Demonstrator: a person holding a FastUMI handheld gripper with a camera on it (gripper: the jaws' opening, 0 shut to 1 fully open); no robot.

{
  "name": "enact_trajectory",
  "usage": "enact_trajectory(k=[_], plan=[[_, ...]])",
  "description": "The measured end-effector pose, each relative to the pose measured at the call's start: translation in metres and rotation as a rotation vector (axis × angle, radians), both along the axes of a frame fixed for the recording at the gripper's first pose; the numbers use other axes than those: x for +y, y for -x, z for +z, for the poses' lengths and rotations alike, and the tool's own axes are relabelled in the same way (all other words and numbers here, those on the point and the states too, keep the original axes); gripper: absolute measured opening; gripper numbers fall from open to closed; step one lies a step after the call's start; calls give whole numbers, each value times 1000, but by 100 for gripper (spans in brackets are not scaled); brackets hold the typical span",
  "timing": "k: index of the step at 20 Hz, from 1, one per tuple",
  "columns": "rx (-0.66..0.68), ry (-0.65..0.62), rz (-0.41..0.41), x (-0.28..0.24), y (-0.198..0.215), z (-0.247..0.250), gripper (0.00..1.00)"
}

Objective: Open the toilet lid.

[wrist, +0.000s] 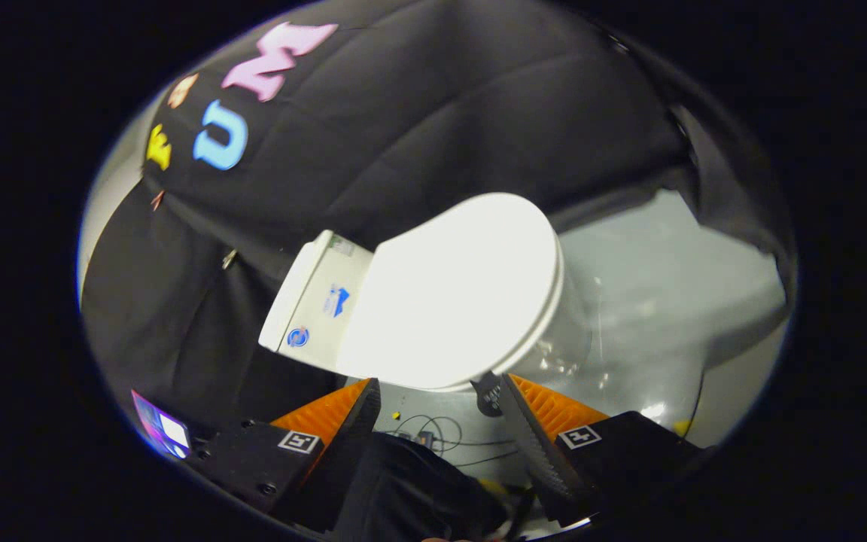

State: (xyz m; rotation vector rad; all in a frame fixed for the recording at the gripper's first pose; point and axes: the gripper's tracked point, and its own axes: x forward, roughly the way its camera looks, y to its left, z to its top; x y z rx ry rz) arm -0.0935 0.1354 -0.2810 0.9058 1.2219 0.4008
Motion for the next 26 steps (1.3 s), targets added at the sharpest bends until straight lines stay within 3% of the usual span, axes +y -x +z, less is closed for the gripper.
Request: enact_trajectory(k=[2, 5, 11, 14, 17, 18, 19, 20, 26], plan=[[83, -3, -39, -5, 10, -26, 98], [159, 14, 13, 1, 37, -60, 98], [127, -87, -7, 31, 19, -67, 96], [107, -21, 30, 29, 20, -87, 68], [152, -52, -16, 15, 5, -90, 32], [169, -75, -20, 26, 11, -96, 25], [171, -84, -18, 17, 12, -90, 25], [173, -82, -34, 16, 14, -89, 12], [114, -65, 47, 20, 8, -66, 12]])
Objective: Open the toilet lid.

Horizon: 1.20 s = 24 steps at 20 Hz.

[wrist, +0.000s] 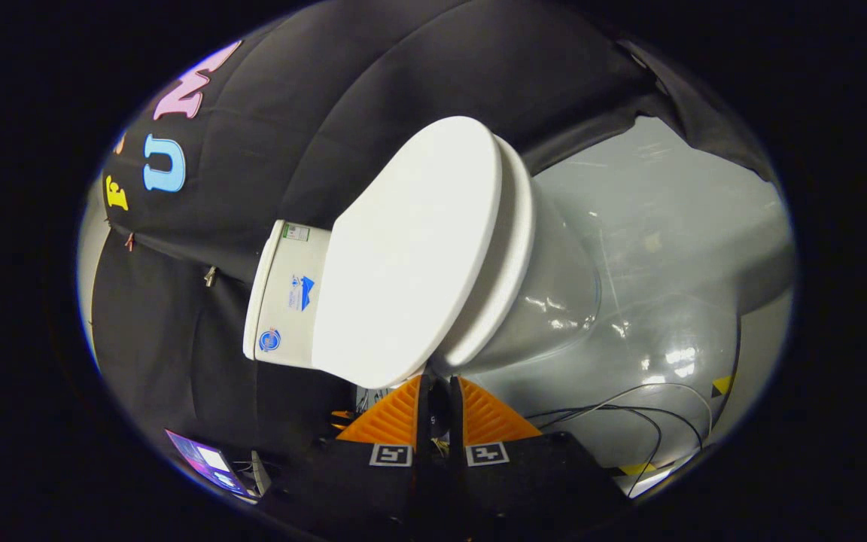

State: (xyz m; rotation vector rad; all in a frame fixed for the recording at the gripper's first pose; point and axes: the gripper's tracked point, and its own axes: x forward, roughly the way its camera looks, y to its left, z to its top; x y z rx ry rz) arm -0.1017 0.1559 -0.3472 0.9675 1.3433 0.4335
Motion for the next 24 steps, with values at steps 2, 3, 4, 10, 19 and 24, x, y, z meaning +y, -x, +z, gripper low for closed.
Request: enact_trajectory(k=[2, 3, 4, 10, 19, 24], plan=[[-80, 30, 41, -2, -5, 20, 11], [-127, 50, 63, 0, -8, 31, 11], [-163, 62, 76, 3, -14, 44, 12], [-397, 106, 162, 29, -50, 151, 11], [-645, 327, 212, 111, -86, 259, 12], [-733, 337, 225, 156, -96, 303, 12]])
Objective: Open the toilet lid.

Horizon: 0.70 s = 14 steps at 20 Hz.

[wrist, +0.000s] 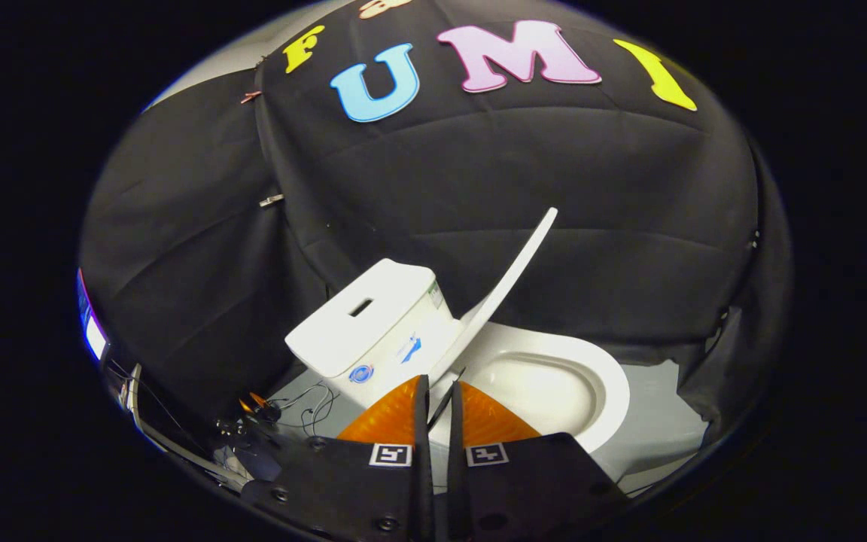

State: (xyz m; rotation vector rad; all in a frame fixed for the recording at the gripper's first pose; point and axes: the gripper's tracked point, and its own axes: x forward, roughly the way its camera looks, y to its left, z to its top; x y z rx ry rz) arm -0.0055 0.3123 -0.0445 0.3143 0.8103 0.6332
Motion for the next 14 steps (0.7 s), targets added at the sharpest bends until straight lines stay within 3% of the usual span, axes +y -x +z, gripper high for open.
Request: enact_trajectory(k=[10, 14], plan=[[-310, 122, 51, 114, -18, 59, 12], [-382, 108, 66, 162, -22, 71, 12]])
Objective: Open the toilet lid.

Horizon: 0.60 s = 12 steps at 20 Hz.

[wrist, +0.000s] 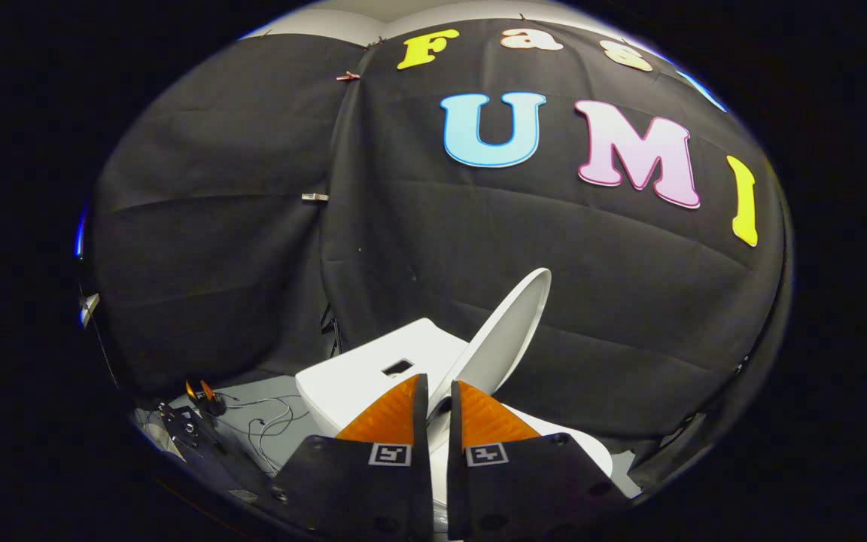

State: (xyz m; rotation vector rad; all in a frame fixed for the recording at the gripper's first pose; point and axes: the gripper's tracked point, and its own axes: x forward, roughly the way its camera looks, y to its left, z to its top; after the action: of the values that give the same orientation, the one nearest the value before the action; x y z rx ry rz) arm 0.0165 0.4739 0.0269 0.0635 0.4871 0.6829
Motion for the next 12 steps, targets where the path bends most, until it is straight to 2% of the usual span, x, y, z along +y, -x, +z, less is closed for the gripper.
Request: enact_trajectory(k=[5, 12], plan=[[11, -79, 24, 45, 1, 7, 12], [-30, -84, 96, 92, 3, 8, 12]])
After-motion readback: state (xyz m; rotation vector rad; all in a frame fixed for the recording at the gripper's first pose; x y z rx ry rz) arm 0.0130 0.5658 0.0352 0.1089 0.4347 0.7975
